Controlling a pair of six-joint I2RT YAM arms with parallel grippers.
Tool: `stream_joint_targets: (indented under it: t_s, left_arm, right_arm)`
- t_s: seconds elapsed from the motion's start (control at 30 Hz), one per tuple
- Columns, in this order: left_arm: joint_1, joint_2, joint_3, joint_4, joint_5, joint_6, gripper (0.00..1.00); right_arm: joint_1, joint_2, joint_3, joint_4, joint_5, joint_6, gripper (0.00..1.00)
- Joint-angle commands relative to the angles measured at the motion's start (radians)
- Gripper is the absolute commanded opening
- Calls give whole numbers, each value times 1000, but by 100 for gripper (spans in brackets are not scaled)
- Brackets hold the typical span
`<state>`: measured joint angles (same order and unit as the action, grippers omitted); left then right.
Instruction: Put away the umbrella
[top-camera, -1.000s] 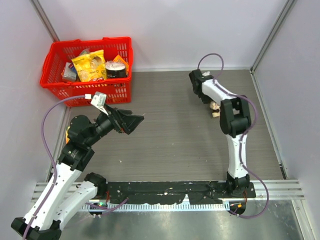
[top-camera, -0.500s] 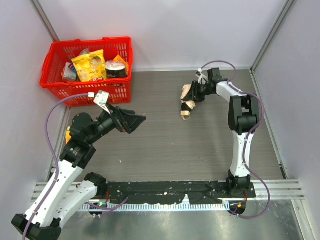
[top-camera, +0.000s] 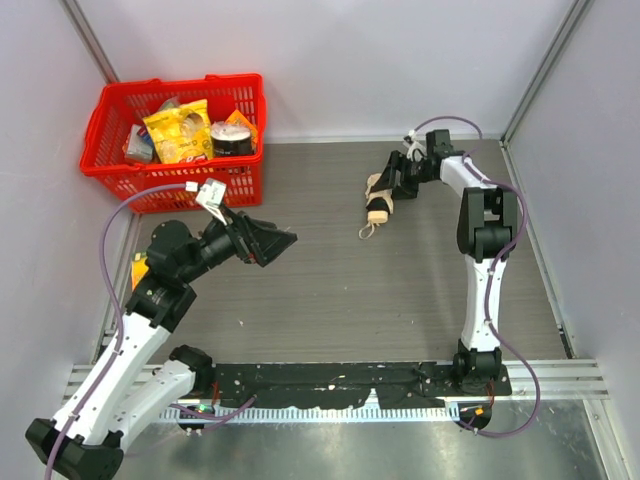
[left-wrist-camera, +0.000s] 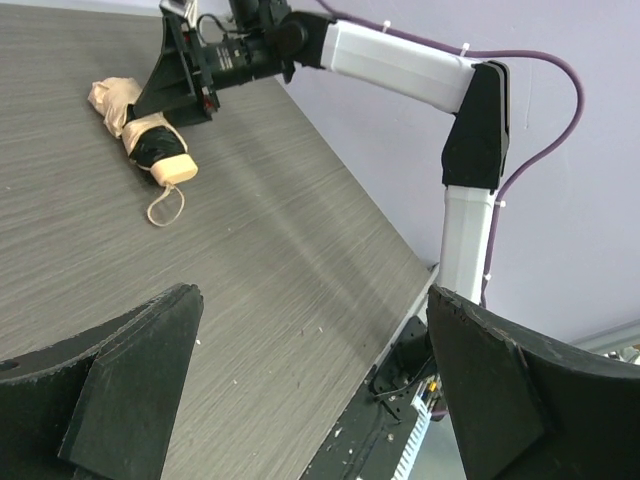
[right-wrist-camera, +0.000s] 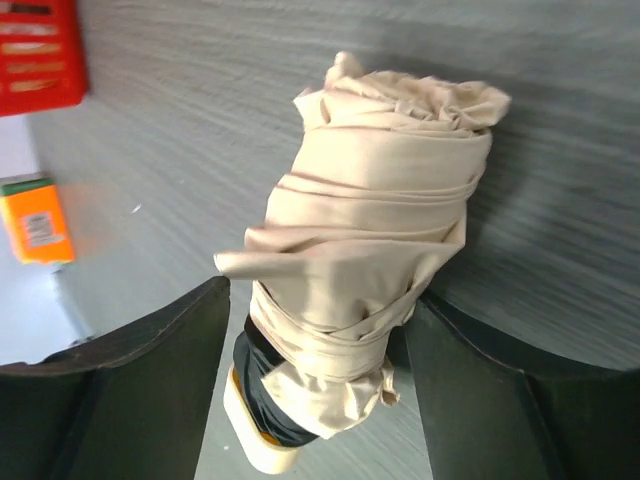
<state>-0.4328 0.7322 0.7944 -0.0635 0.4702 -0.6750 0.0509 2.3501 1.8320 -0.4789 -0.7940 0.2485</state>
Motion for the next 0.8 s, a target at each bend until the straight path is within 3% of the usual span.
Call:
stream_joint_targets:
  t_s: [0.0,0.13,0.43,0.63,0.77]
  left_arm:
    - [-4,18,2,57,47,-31,98]
    - [-4,35,-3,94,58,-52,98]
    - [-3,59,-9,88,47,-58,98]
    - [-4,44,-17,83,27,-69,98]
    - [-4,1,-53,96,-25,-80,100]
  right_arm:
    - [-5,1,151,-215,180,-130,75]
    - [4,-50,153,-234,288,-144,76]
    - [47,-330,-105,-147,511,-62,76]
    - [125,-627,-368,-63,728,30,76]
    - [263,-929,-588,20,916,75,76]
